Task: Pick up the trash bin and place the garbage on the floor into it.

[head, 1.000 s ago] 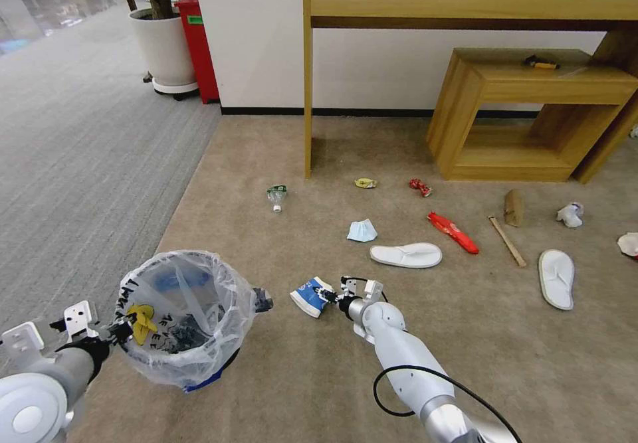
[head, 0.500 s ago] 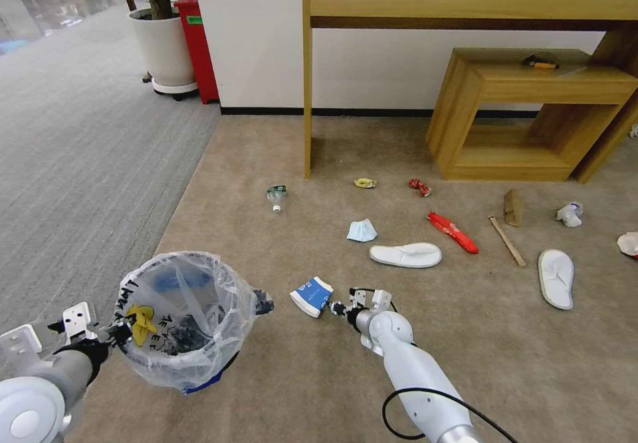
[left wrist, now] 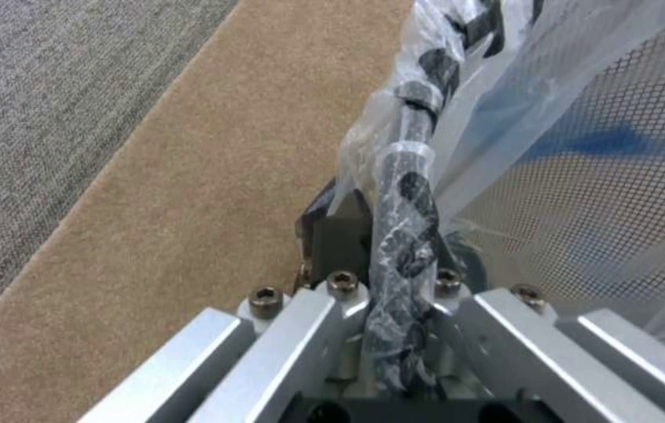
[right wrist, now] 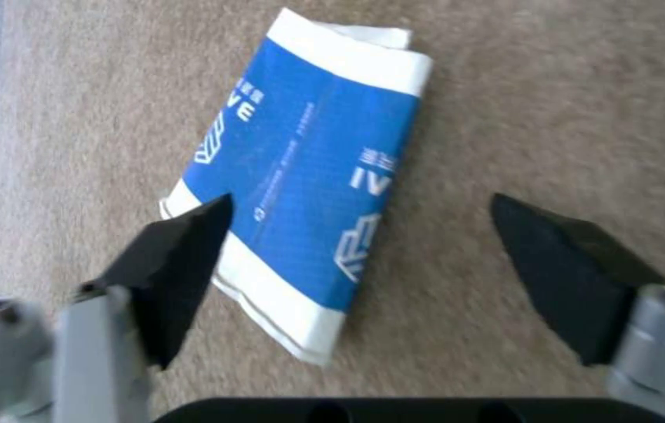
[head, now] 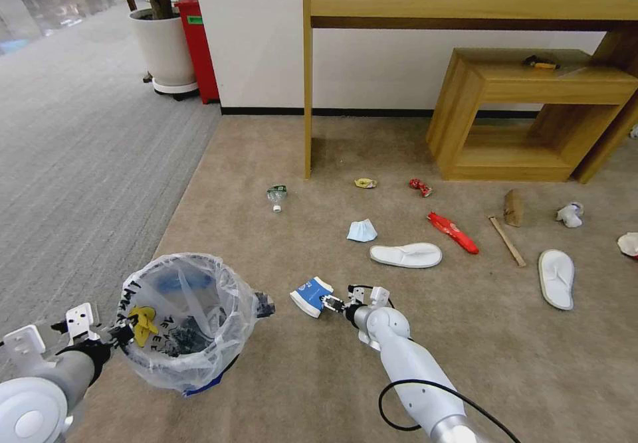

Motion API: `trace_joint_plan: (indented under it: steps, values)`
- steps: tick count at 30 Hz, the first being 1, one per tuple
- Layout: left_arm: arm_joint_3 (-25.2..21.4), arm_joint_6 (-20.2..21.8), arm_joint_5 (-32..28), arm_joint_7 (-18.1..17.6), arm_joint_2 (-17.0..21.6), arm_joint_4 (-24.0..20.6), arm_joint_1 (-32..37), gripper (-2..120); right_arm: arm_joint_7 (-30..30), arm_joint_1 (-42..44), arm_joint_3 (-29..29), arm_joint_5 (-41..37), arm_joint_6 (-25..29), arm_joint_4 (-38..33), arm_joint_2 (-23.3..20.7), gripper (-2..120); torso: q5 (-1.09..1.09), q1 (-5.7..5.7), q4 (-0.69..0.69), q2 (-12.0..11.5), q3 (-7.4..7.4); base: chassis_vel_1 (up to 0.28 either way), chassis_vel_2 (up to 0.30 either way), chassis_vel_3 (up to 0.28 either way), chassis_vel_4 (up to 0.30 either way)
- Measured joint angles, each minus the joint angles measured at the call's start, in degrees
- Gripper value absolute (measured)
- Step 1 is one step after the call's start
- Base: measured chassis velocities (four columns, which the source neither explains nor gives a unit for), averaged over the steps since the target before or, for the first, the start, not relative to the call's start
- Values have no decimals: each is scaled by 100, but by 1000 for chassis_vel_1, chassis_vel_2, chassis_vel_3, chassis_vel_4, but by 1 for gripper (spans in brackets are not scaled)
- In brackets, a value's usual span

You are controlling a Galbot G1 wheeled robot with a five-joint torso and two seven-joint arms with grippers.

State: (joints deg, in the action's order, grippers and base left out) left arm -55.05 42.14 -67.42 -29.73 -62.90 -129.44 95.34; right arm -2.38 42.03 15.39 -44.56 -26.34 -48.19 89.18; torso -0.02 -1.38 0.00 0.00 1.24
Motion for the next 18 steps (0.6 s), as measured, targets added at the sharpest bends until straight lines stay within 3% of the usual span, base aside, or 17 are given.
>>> trace_joint_plan:
  steps: [4, 18]
  values:
    - [0, 0, 4, 16, 12, -1, 18, 0, -204, -163, 26, 187, 118, 278, 69, 100, -1, 0, 0, 0, 0, 0, 0, 0, 0]
    - [39, 0, 119, 116, 24, -49, 110, 0, -836, -356, 19, 450, 334, 687, 181, 100, 0, 0, 0, 0, 0, 0, 0, 0, 0]
